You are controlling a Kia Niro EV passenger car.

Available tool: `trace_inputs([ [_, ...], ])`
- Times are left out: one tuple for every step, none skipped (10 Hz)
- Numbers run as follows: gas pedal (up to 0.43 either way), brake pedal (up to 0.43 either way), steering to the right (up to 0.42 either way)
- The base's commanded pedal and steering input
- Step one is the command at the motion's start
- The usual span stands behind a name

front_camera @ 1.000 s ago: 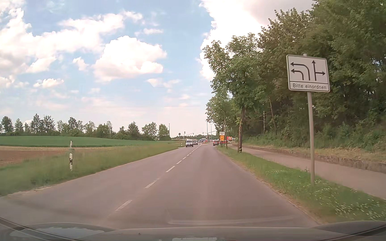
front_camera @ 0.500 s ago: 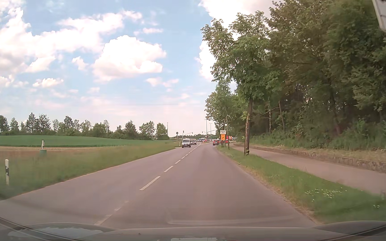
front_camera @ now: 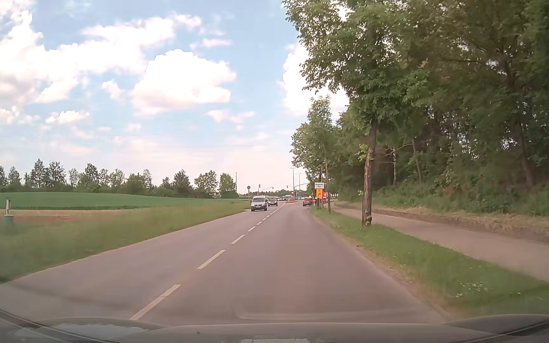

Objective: Follow the waypoints while adhering to traffic rules and regulations

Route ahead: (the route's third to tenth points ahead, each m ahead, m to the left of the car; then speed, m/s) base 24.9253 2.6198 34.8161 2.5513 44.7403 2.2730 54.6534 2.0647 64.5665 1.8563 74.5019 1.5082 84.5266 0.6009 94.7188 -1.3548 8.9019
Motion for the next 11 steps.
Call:
trace_inputs([
  [0.0, 0.018, -0.003],
  [0.0, 0.018, -0.002],
  [0.0, 0.018, -0.002],
  [0.0, 0.018, -0.002],
  [0.0, 0.018, -0.002],
  [0.0, 0.018, -0.002],
  [0.0, 0.012, -0.003],
  [0.0, 0.018, -0.002],
  [0.0, 0.018, -0.002],
  [0.0, 0.018, -0.002],
  [0.0, 0.018, -0.002],
])
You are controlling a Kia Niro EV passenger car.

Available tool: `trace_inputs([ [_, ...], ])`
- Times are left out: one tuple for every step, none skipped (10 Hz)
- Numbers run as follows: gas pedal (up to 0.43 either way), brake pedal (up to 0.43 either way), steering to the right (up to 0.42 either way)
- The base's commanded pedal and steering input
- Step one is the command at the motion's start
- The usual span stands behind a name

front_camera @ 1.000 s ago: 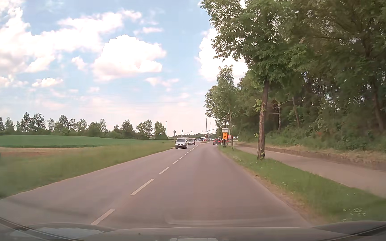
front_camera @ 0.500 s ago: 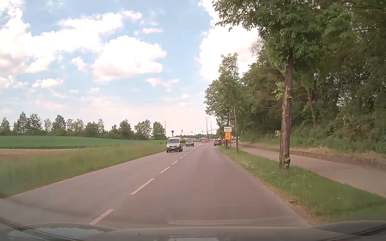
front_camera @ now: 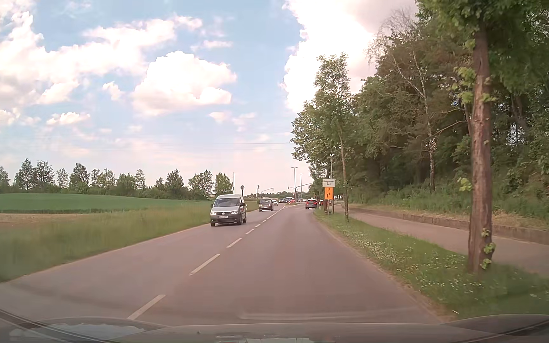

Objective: Follow the waypoints while adhering to traffic rules and regulations

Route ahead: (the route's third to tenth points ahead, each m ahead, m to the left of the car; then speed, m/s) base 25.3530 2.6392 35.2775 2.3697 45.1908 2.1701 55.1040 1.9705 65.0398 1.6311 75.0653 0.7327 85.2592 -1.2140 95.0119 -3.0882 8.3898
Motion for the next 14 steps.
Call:
trace_inputs([
  [0.0, 0.018, -0.002],
  [0.0, 0.018, -0.002],
  [0.0, 0.018, -0.002],
  [0.0, 0.018, -0.002],
  [0.0, 0.018, -0.002],
  [0.0, 0.018, -0.002],
  [0.0, 0.018, -0.002],
  [0.0, 0.018, -0.002],
  [0.0, 0.018, -0.002],
  [0.0, 0.03, -0.002],
  [0.0, 0.024, -0.002],
  [0.0, 0.024, -0.001],
  [0.0, 0.024, 0.0],
  [0.0, 0.024, -0.001],
])
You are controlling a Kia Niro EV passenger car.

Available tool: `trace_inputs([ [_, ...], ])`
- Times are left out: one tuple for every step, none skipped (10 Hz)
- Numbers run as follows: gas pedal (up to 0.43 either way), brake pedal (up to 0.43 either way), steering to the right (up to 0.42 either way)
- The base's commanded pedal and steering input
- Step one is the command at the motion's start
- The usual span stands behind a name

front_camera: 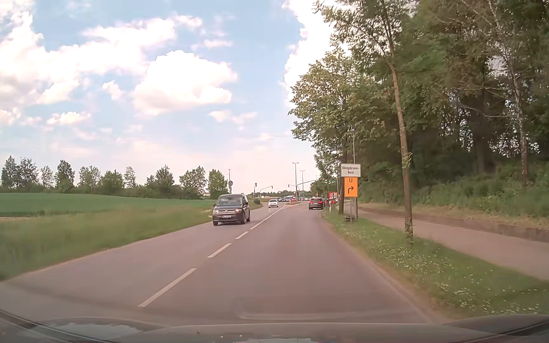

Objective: Follow the waypoints while adhering to traffic rules and regulations

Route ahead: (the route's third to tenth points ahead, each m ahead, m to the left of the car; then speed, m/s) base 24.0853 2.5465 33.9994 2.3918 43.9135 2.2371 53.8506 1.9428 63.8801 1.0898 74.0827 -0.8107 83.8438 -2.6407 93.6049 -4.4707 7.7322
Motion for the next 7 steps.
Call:
trace_inputs([
  [0.0, 0.049, -0.001],
  [0.0, 0.073, 0.0],
  [0.0, 0.085, 0.001],
  [0.0, 0.104, 0.003],
  [0.0, 0.134, 0.004],
  [0.0, 0.146, 0.003],
  [0.0, 0.152, 0.003],
])
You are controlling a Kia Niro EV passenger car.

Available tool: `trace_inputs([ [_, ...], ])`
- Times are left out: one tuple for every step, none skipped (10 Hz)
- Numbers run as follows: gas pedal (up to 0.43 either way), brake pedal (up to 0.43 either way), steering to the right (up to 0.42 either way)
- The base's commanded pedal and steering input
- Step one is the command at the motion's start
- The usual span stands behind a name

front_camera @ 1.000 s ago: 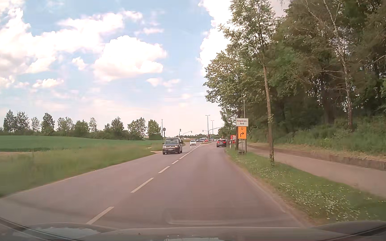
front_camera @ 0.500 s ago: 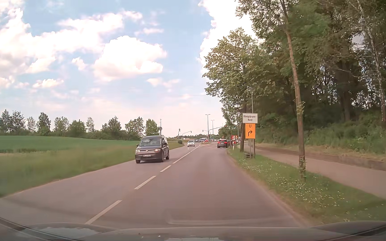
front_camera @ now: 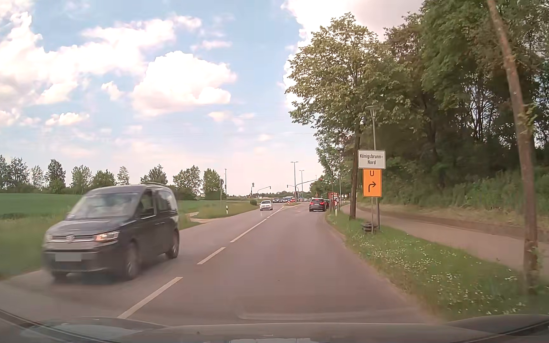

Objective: Follow the waypoints while adhering to traffic rules and regulations

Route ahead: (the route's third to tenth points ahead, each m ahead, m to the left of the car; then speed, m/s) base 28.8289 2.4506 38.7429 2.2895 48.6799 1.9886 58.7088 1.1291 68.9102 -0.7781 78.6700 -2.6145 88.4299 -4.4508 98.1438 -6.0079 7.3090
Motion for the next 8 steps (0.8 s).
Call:
trace_inputs([
  [0.0, 0.152, 0.004],
  [0.0, 0.152, 0.004],
  [0.0, 0.152, 0.004],
  [0.0, 0.152, 0.004],
  [0.0, 0.152, 0.004],
  [0.0, 0.152, 0.004],
  [0.0, 0.152, 0.004],
  [0.0, 0.152, 0.004],
])
